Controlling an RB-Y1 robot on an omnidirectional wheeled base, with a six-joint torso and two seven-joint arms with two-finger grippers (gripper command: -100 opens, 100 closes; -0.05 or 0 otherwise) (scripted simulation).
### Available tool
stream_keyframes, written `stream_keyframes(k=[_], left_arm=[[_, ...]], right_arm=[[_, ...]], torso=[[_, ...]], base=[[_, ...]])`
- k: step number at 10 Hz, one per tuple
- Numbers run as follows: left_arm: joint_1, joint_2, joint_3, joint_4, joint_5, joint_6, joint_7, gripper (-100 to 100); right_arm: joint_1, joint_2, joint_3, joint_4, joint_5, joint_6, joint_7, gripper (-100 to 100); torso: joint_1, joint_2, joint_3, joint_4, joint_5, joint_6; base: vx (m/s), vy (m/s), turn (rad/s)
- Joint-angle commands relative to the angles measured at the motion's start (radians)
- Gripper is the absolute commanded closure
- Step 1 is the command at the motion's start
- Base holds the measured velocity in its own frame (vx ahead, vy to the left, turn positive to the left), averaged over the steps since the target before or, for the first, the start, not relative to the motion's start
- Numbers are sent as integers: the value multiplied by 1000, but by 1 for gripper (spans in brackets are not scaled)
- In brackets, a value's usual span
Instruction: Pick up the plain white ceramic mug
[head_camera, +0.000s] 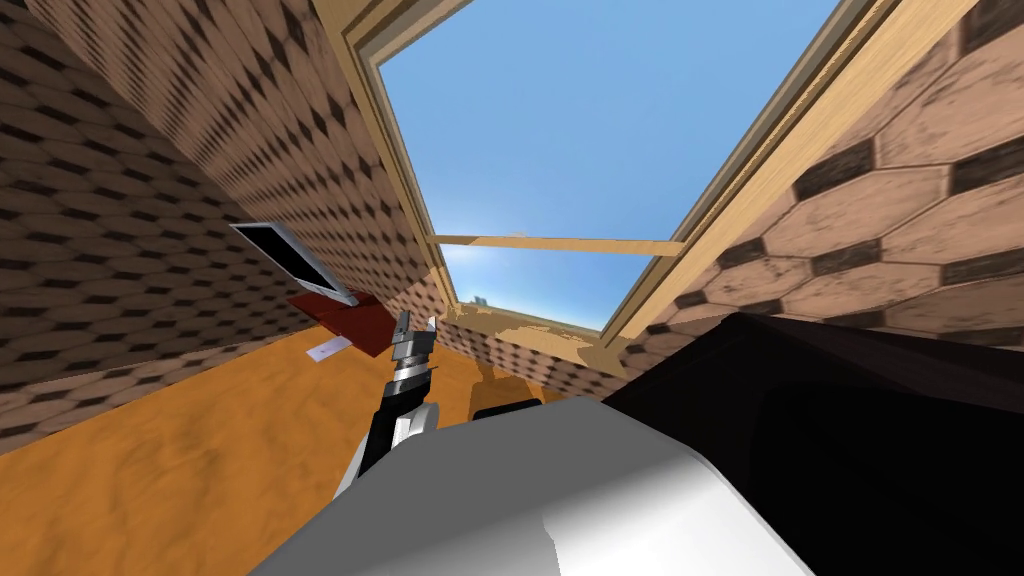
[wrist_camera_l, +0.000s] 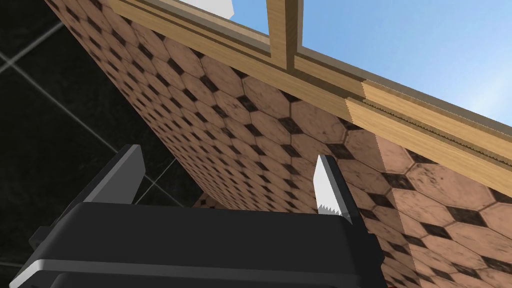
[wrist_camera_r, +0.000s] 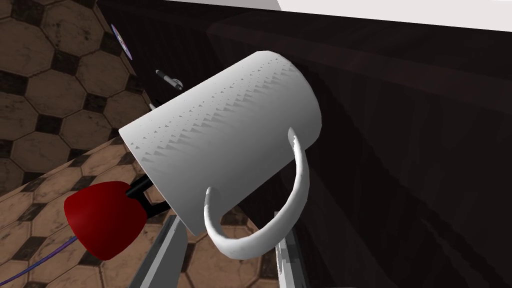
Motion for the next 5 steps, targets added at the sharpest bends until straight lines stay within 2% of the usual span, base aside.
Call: stream_keyframes(k=[1,2,3,4,5], left_arm=[[0,0,0,0,0,0,0,0],[0,0,0,0,0,0,0,0],[0,0,0,0,0,0,0,0],[0,0,0,0,0,0,0,0],[0,0,0,0,0,0,0,0]], right_arm=[[1,2,0,-10,-21,5,50,100],[-7,4,-12,-13,-68,4,85,100],[-7,4,-12,-13,-69,4,116,100],[-7,4,-12,-13,-69,4,123,100],[-15,6,-25,-16,-117,3,161,100]], torso=[[0,0,0,0,0,0],[0,1,0,0,0,-2],[1,1,0,0,-1,-1],[1,2,1,1,-2,-2],[1,3,2,1,-2,-3]], base=[[82,-24,-118],[92,-17,-195],[72,-20,-136],[29,-9,-7],[67,-30,-208]])
